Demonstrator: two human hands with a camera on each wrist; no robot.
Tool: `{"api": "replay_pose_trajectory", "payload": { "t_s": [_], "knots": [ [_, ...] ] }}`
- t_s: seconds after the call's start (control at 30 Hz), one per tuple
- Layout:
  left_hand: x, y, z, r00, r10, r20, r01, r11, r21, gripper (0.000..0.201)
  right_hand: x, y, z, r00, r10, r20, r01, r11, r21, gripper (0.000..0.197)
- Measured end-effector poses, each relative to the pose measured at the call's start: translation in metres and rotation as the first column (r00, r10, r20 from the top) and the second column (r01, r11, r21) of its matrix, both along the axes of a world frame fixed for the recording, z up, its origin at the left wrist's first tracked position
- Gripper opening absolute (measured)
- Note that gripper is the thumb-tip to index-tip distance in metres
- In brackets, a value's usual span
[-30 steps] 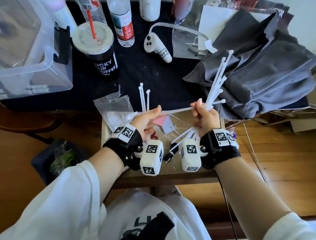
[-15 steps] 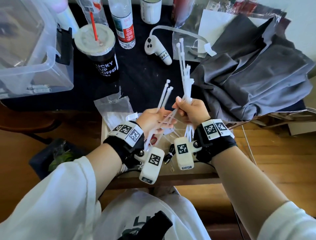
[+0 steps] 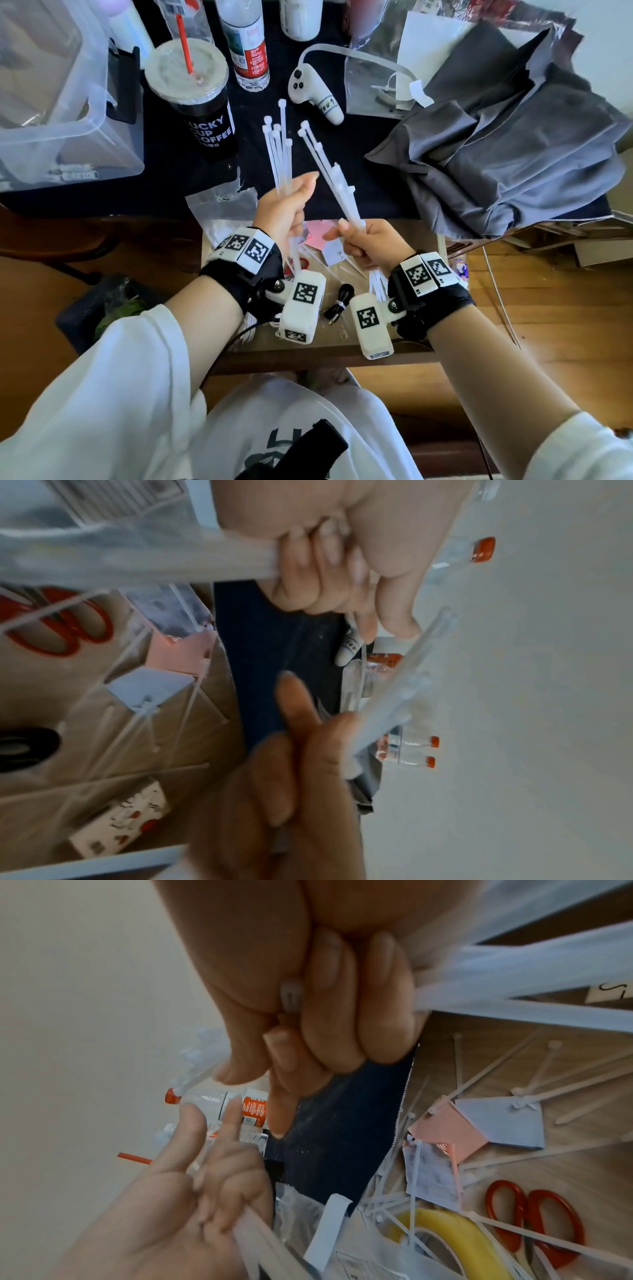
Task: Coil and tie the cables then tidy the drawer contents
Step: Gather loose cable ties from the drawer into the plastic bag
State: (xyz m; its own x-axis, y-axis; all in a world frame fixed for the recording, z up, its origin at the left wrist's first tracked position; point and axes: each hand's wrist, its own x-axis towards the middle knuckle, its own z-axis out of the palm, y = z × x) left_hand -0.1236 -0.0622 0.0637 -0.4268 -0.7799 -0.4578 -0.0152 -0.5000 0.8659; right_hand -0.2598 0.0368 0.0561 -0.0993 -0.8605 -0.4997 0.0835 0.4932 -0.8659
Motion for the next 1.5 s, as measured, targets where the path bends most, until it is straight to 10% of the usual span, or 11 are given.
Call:
{"api": "replay_pose_trajectory", "payload": {
  "t_s": [0.27, 1.5],
  "knots": [
    [-0.009, -0.009, 0.012, 0.985, 0.074, -0.153, -0.069, 0.997, 0.040, 0.021, 0.007, 0.006, 0.005, 0.996, 0.080, 0.040, -0.082, 0.996, 0.043, 0.035],
    [-0.005, 0.001, 0.000, 0.980, -0.197, -0.027, 0.198, 0.979, 0.042, 0.014, 0.012, 0.005, 0.006, 0.990, 0.071, 0.119, -0.074, 0.997, 0.018, 0.035]
  ]
}}
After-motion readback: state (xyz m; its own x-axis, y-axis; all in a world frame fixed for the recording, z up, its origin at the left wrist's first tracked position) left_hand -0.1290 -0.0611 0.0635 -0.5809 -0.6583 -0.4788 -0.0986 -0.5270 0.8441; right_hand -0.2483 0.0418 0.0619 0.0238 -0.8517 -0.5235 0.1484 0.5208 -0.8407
